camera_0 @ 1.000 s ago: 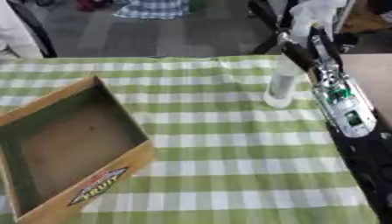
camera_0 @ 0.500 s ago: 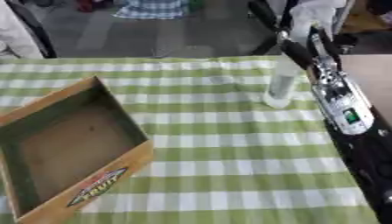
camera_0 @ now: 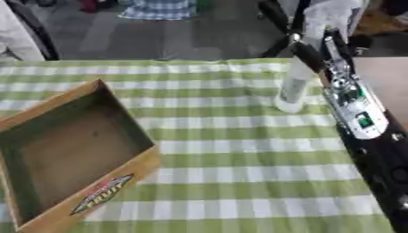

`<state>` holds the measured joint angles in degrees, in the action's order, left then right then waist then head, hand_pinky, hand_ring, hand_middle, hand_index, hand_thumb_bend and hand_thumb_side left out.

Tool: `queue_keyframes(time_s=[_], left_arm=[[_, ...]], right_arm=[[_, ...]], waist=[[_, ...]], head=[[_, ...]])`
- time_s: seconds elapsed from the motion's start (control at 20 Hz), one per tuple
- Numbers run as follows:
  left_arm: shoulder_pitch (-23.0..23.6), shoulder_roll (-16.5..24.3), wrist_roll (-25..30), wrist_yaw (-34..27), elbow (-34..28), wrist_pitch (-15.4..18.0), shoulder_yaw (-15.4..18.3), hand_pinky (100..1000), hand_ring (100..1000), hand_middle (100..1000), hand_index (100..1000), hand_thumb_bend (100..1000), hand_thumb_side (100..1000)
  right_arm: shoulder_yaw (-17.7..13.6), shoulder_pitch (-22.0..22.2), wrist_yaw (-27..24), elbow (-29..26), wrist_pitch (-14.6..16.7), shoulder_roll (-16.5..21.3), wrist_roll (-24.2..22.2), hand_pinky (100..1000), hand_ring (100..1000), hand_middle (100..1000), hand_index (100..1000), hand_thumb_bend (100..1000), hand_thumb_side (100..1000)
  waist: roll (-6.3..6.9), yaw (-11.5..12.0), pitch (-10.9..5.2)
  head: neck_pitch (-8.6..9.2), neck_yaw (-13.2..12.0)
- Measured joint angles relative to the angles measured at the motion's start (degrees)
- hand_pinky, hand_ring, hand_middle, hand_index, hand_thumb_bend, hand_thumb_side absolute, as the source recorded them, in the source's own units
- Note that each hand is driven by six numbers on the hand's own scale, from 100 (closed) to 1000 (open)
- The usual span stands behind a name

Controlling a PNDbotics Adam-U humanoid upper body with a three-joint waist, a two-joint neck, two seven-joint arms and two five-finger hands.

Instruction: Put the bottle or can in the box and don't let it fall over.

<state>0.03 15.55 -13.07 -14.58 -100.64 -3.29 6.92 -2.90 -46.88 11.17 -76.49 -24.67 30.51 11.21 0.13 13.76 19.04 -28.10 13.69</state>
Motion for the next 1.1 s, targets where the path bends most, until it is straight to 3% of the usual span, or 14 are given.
queue_keyframes(time_s=[0.3, 0.6, 1.1], left_arm=[[0.00, 0.00, 0.03, 0.00, -0.01, 0.03, 0.00, 1000, 595, 697, 704, 174, 771], [0.00, 0.00, 0.08, 0.01, -0.01, 0.07, 0.00, 1000, 595, 697, 704, 172, 774], [0.00, 0.00, 0.09, 0.01, -0.03, 0.08, 0.00, 1000, 593, 695, 702, 170, 775]], right_arm=[[0.17, 0.36, 0.76, -0.07, -0.18, 0.00, -1.26, 968, 960, 890, 877, 100, 629], [0.48, 1.00, 0.98, -0.37, -0.02, 0.00, -2.99, 980, 977, 900, 887, 100, 654], [0.51, 1.53, 1.45, -0.36, -0.33, -0.01, -4.38, 993, 992, 871, 863, 100, 572]], waist=[[-0.03, 0.00, 0.00], [-0.10, 0.02, 0.00], [-0.20, 0.08, 0.01]], head=[[0.00, 0.00], [0.00, 0.00], [0.00, 0.00]])
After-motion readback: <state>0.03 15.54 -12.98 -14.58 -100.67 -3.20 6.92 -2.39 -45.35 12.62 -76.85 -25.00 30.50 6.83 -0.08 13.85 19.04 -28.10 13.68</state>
